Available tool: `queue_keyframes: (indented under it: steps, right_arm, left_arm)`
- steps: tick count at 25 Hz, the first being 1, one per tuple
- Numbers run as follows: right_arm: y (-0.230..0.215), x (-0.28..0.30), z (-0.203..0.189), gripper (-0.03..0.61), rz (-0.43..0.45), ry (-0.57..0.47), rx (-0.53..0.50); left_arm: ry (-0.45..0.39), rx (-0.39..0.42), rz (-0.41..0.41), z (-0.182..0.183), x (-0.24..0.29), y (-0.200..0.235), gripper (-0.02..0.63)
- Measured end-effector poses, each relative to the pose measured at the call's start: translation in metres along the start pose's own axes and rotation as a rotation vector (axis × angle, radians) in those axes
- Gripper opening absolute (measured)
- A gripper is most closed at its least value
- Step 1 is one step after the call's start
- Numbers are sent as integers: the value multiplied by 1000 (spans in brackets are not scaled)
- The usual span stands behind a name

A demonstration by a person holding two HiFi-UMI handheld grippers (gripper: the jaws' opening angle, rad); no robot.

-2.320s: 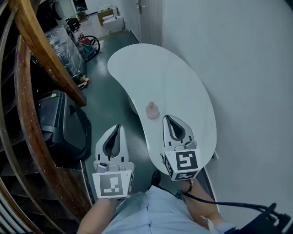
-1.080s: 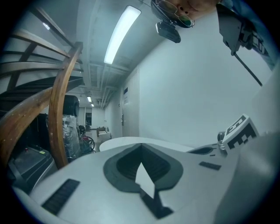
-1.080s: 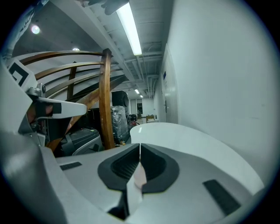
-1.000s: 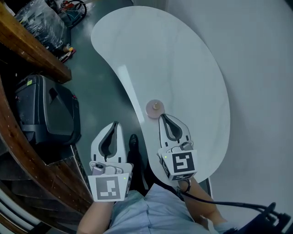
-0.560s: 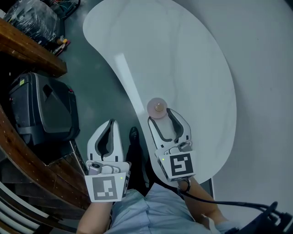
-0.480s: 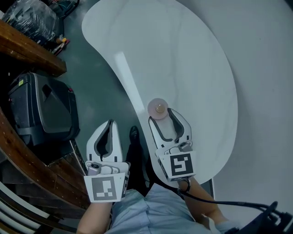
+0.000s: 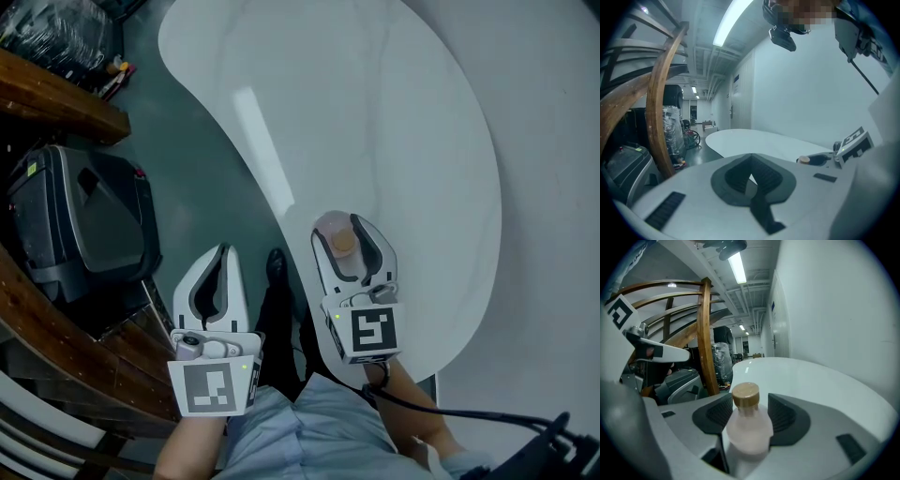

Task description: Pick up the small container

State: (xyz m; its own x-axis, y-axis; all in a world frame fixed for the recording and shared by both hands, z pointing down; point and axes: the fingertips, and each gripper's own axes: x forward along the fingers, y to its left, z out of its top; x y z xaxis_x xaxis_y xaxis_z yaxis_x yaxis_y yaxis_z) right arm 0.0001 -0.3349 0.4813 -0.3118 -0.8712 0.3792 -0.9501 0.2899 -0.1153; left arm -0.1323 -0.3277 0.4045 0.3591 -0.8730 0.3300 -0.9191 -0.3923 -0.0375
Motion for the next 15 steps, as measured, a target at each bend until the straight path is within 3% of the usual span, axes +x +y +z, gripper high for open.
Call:
queue_keyframes:
  steps: [7, 9, 11, 15]
  right_arm:
    - [-1, 3, 4, 232, -16, -39, -39]
    - [1, 3, 11, 203, -24, -78, -58]
    - [4, 4, 16, 123, -39, -103, -87]
    - [4, 6, 13, 115, -35, -87, -136]
  left_arm:
    - [34, -48, 6, -6, 5, 1, -1]
    - [25, -29, -1, -4, 5, 1, 0]
    - [9, -6, -7, -1, 5, 1, -2]
    - [-5, -3, -2, 5, 2, 1, -2]
